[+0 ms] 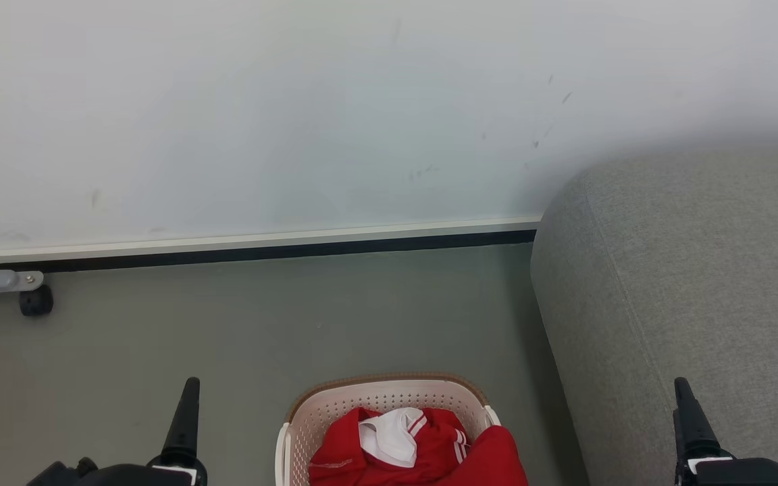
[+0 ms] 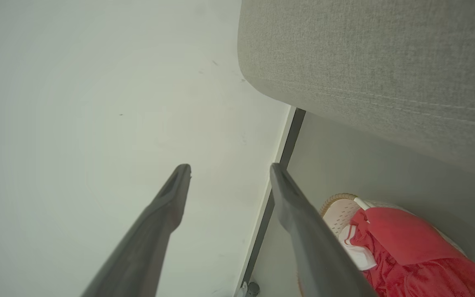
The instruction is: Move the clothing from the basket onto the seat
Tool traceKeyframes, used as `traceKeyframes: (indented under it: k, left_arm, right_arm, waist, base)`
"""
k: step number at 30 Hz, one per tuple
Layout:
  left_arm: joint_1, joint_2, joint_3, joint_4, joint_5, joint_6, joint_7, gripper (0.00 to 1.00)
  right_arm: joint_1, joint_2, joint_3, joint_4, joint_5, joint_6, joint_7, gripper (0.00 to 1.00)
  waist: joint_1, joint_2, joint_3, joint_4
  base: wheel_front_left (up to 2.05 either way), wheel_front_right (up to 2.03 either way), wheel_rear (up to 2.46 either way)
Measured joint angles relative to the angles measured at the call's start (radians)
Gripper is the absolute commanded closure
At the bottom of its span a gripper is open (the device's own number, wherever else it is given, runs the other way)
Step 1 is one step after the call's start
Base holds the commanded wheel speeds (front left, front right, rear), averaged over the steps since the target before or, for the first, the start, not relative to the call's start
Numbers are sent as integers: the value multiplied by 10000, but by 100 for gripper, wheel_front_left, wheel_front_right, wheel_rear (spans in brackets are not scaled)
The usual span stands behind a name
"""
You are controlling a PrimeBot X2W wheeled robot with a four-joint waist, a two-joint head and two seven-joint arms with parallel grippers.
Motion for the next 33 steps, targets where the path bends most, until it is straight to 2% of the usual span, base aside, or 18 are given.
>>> traceKeyframes:
  k: [5, 20, 33]
  left_arm:
    - [-7, 10, -136, -63, 537, 84, -88, 0]
    - [-52, 324, -882, -341, 3425, 523, -648, 0]
    - [-51, 527, -1258, -437, 5522, 876, -1137, 0]
  right_arm:
    - [0, -2, 190, -86, -635, -71, -94, 0]
    - [-4, -165, 1068, -384, -3317, -454, -656, 0]
    - [-19, -418, 1793, -395, -5358, -640, -1141, 0]
  waist:
    - [0, 0, -4, -5]
    - [0, 0, -28, -33]
    - [0, 0, -58, -62]
  base:
    - [0, 0, 0]
    - [0, 0, 0]
    - [0, 0, 0]
